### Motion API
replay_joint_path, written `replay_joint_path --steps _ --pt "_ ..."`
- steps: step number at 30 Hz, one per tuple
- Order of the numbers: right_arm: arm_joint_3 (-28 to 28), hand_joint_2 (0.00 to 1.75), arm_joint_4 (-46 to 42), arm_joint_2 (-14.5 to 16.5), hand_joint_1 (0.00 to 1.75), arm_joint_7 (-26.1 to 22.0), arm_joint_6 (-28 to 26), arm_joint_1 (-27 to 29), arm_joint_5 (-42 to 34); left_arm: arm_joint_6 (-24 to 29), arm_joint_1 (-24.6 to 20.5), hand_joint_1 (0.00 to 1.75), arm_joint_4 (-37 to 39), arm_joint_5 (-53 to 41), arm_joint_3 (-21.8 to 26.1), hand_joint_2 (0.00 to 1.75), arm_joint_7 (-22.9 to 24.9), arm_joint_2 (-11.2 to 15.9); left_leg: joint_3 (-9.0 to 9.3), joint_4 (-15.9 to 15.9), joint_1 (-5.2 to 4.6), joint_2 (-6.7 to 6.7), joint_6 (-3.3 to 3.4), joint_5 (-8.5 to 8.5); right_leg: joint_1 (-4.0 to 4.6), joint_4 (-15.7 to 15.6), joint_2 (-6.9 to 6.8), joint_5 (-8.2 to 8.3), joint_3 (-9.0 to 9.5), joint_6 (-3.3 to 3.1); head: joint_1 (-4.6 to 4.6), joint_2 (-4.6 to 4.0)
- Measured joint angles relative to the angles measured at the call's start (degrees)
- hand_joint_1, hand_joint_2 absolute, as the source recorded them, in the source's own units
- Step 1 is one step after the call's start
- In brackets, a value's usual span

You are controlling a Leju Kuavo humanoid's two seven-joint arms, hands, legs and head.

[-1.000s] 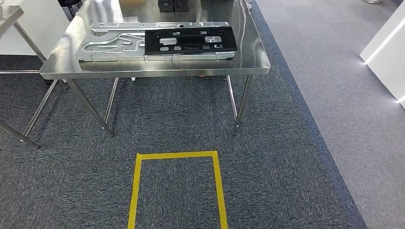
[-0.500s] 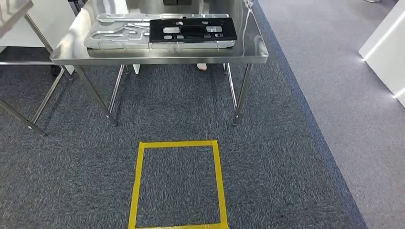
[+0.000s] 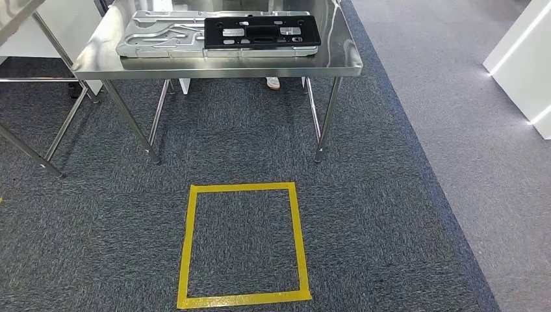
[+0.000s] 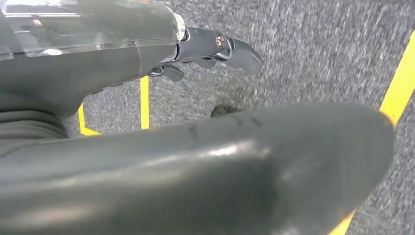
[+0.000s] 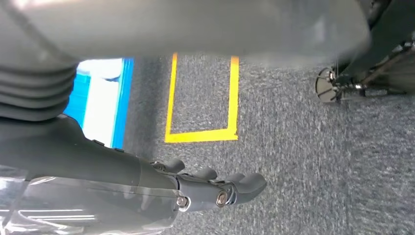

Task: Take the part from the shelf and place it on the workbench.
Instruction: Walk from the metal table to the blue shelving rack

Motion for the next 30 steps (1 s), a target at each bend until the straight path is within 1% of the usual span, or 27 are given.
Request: replay_joint_path --steps 1,2,3,4,6,7,8,9,10,11,12,13,14,15,16,18,22,25,27,30 --pt "0.01 1.75 0.01 0.04 0.0 0.03 0.01 0.04 0.03 0.02 -0.06 0.0 0.0 0.04 -0.02 0.0 -0.02 0.13 -0.1 0.14 0.05 -0.02 -0.27 -0.1 -0.14 -0.3 -0.08 0.24 0.06 -0.24 0.0 0.0" --pt "0.01 1.75 0.01 0.07 0.0 0.07 0.02 0.05 0.09 0.04 -0.12 0.0 -0.01 0.11 -0.03 0.0 -0.05 0.22 -0.38 0.76 0.03 -0.12 -0.56 -0.62 -0.31 -0.75 -0.15 0.52 0.21 -0.49 -0.01 0.0" --pt "0.02 1.75 0.02 0.1 0.0 0.09 0.03 0.04 0.15 0.07 -0.17 0.0 -0.01 0.24 -0.03 0.0 -0.08 0.32 -1.13 2.4 0.01 -0.23 -0.83 -1.77 -0.49 -1.2 -0.26 0.81 0.32 -0.79 -0.01 0.0" --pt "0.02 1.75 0.02 0.12 0.0 0.07 0.04 0.01 0.21 0.09 -0.2 0.0 -0.02 0.38 -0.03 0.0 -0.11 0.42 -2.47 5.26 0.07 -0.35 -1.06 -3.49 -0.61 -1.46 -0.36 1.03 0.36 -0.98 -0.01 0.0" --pt "0.03 1.75 0.02 0.08 0.0 -0.04 0.09 -0.02 0.33 0.13 -0.16 0.0 -0.02 0.67 -0.02 0.0 -0.12 0.4 -6.16 13.14 0.45 -0.48 -1.64 -7.02 -0.55 -1.37 -0.43 1.13 0.05 -1.28 -0.02 0.0" --pt "0.04 1.75 0.01 0.06 0.0 -0.14 0.11 -0.02 0.4 0.15 -0.09 0.0 -0.02 0.8 -0.03 0.0 -0.12 0.41 -7.46 15.95 0.79 -0.48 -2.05 -7.69 -0.57 -1.16 -0.41 1.1 -0.11 -1.31 -0.02 0.0" --pt "0.04 1.75 0.01 0.05 0.0 -0.26 0.14 -0.02 0.49 0.16 -0.02 0.0 -0.02 0.91 -0.03 0.44 -0.12 0.42 -7.8 16.73 1.19 -0.48 -2.55 -7.28 -0.66 -0.85 -0.37 1.02 -0.26 -1.29 -0.02 0.0" --pt "0.04 1.75 0.0 0.04 0.0 -0.39 0.15 -0.02 0.55 0.17 0.02 0.0 -0.02 0.99 -0.03 0.87 -0.13 0.43 -7.02 15.13 1.67 -0.47 -3.15 -5.81 -0.85 -0.37 -0.31 0.85 -0.46 -1.14 -0.02 0.0" --pt "0.04 1.75 0.0 0.02 0.0 -0.5 0.15 -0.04 0.6 0.19 0.02 0.0 -0.02 1.08 -0.02 1.31 -0.18 0.43 -5.26 11.52 2.24 -0.46 -3.85 -3.76 -1.07 0.39 -0.23 0.53 -0.76 -0.85 -0.01 0.0" --pt "0.04 1.31 -0.03 -0.17 0.0 -0.56 0.11 -0.06 0.66 0.19 -0.03 0.0 -0.04 1.15 -0.02 1.75 -0.22 0.31 -3.58 7.9 2.64 -0.6 -4.5 -2.57 -1.19 1.38 -0.11 0.1 -1.26 -0.43 -0.02 0.0" --pt "0.04 0.87 -0.05 -0.37 0.0 -0.52 0.07 -0.12 0.72 0.2 -0.08 0.0 -0.05 1.21 -0.01 1.75 -0.27 0.2 -2.4 5.21 2.92 -0.81 -4.26 -1.68 -1.17 2.47 0.01 -0.41 -1.81 0.02 0.01 0.0" --pt "0.04 0.44 -0.08 -0.57 0.0 -0.37 -0.02 -0.18 0.79 0.24 -0.09 0.0 -0.07 1.36 -0.01 1.75 -0.32 0.08 -1.84 3.77 3.03 -1.02 -4.06 -1.49 -1.08 3.36 0.12 -0.78 -2.34 0.34 0.03 0.0" --pt "0.04 0.0 -0.1 -0.76 0.0 -0.16 -0.14 -0.22 0.86 0.29 -0.09 0.0 -0.09 1.55 -0.01 1.75 -0.36 -0.03 -1.98 3.68 2.9 -1.21 -3.48 -1.88 -0.97 3.84 0.23 -0.96 -2.72 0.51 0.04 0.0" --pt "0.04 0.0 -0.09 -0.78 0.0 0.06 -0.27 -0.25 0.9 0.34 -0.08 0.0 -0.09 1.77 -0.01 1.75 -0.44 -0.01 -2.15 3.82 2.81 -1.26 -2.79 -1.7 -0.94 3.97 0.29 -0.96 -2.88 0.6 0.07 0.0" --pt "0.04 0.0 -0.09 -0.79 0.0 0.24 -0.51 -0.23 0.91 0.45 -0.05 0.0 -0.09 2.06 0.01 1.75 -0.6 0.0 -2.23 3.86 2.7 -1.24 -2.8 -1.74 -1.0 3.81 0.34 -0.79 -2.91 0.69 0.07 0.0" --pt "0.04 0.0 -0.09 -0.79 0.0 0.13 -1.0 -0.21 0.88 0.63 -0.08 0.0 -0.09 2.54 0.04 1.75 -1.11 0.04 -2.35 3.85 2.57 -1.23 -2.49 -1.61 -1.1 3.45 0.37 -0.49 -2.85 1.06 0.07 0.0" --pt "0.01 1.75 -0.09 -0.78 0.0 -0.7 -1.31 -0.24 0.56 0.76 -0.15 0.0 -0.09 3.1 0.1 1.75 -1.79 0.19 -2.44 3.86 2.45 -1.23 -2.25 -1.5 -1.21 3.03 0.38 -0.15 -2.77 1.59 0.07 0.0" --pt "0.26 1.75 -0.09 -0.77 0.0 -0.95 -1.37 -0.17 0.08 0.72 -0.11 0.0 -0.09 2.61 0.54 1.75 -1.82 0.26 -2.45 3.85 2.3 -1.23 -2.15 -1.45 -1.28 2.98 0.38 -0.05 -2.78 1.75 0.07 0.0" --pt "1.25 1.75 -0.12 -0.78 0.0 -1.08 -1.43 0.04 -1.04 0.58 0.09 0.0 -0.13 1.08 1.8 1.75 -1.68 0.26 -2.44 3.84 2.21 -1.23 -2.14 -1.43 -1.28 2.98 0.38 -0.04 -2.79 1.77 0.07 0.0" --pt "3.46 1.75 -0.37 -0.8 0.0 -1.39 -1.46 0.48 -3.87 0.3 0.64 0.0 -0.48 -2.81 4.39 0.44 -1.13 0.26 -2.4 3.79 2.18 -1.23 -2.15 -1.41 -1.27 3.0 0.38 -0.03 -2.82 1.78 0.07 0.0"
